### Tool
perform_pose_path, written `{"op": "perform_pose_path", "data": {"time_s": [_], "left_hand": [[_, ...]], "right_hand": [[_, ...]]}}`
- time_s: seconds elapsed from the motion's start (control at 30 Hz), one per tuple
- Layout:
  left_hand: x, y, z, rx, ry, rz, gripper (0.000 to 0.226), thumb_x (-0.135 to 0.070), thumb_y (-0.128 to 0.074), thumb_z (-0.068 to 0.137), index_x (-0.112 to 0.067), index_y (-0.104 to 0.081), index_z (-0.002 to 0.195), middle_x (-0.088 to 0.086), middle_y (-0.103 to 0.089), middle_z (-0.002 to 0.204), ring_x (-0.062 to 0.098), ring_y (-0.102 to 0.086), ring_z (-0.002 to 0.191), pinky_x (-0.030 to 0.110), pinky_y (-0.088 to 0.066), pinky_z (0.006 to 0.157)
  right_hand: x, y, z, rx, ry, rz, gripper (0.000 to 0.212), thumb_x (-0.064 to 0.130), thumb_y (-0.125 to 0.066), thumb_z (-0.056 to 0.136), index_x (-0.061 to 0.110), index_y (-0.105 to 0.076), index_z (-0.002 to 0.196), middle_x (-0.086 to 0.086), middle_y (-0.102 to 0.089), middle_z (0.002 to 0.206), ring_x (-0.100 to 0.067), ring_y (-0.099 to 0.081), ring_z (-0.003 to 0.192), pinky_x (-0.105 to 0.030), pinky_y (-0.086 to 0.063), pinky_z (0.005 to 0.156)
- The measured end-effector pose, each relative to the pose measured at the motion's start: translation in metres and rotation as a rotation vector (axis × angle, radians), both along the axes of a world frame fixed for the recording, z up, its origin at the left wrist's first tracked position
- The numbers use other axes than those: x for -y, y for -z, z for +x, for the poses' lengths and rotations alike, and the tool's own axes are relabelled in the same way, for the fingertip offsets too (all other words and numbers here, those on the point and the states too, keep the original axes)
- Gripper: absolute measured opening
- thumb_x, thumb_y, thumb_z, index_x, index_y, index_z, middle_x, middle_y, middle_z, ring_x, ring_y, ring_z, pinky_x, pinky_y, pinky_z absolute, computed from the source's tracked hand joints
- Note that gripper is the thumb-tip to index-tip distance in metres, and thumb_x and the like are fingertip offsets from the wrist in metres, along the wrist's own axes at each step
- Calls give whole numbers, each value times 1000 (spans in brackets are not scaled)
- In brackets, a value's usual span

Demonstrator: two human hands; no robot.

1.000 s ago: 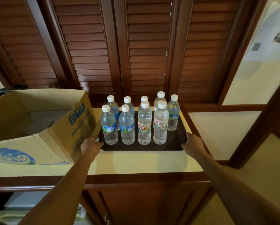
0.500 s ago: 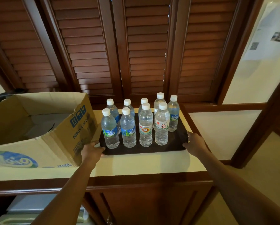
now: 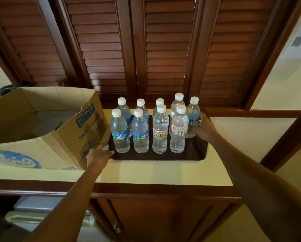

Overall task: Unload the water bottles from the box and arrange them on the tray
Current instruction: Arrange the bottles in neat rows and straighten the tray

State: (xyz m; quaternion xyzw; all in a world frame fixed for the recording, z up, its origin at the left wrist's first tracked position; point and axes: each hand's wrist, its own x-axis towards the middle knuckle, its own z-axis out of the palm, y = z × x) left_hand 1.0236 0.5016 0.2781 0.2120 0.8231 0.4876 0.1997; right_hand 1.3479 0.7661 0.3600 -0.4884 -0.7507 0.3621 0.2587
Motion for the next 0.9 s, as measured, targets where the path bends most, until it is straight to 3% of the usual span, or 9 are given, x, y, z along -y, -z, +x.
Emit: {"op": "perform_pose_path", "data": {"time_s": [0.13, 0.37, 0.57, 0.77, 0.9], "left_hand": [[-3, 5, -3, 45, 2, 48, 63, -12, -86, 80, -17, -63, 138, 13, -74, 118, 22, -76, 83, 41, -61, 89], [-5, 5, -3, 118, -14, 115, 61, -5, -84, 82, -13, -62, 138, 13, -71, 121, 21, -75, 83, 34, -61, 83], [-5, 9, -7, 131, -4, 114, 63, -6, -86, 78, -16, -64, 137, 10, -73, 112, 24, -76, 83, 46, -60, 92], [-3, 5, 0, 116, 11, 95, 63, -10, -83, 84, -18, -59, 142, 11, -71, 119, 24, -77, 80, 45, -62, 87], [-1, -1, 8, 92, 8, 83, 63, -8, -80, 86, -16, -57, 144, 11, -72, 117, 23, -77, 77, 36, -62, 77]], "right_hand": [[0, 1, 3, 13, 17, 10, 70, 26, -81, 88, 15, -42, 145, -5, -61, 137, -28, -58, 125, -30, -42, 91], [23, 9, 20, 32, -26, 16, 66, 26, -77, 90, 15, -42, 144, -2, -62, 134, -25, -61, 120, -28, -44, 89], [41, 10, 30, 9, -37, 32, 61, 24, -76, 91, 15, -43, 142, 0, -62, 131, -15, -58, 110, -26, -45, 88], [50, 7, 36, 15, -28, 26, 62, 22, -76, 91, 14, -44, 143, -2, -62, 133, -19, -60, 114, -27, -44, 88], [56, 6, 38, 2, -8, 8, 62, 21, -77, 91, 15, -43, 143, 3, -60, 125, -14, -55, 107, -28, -44, 87]]}}
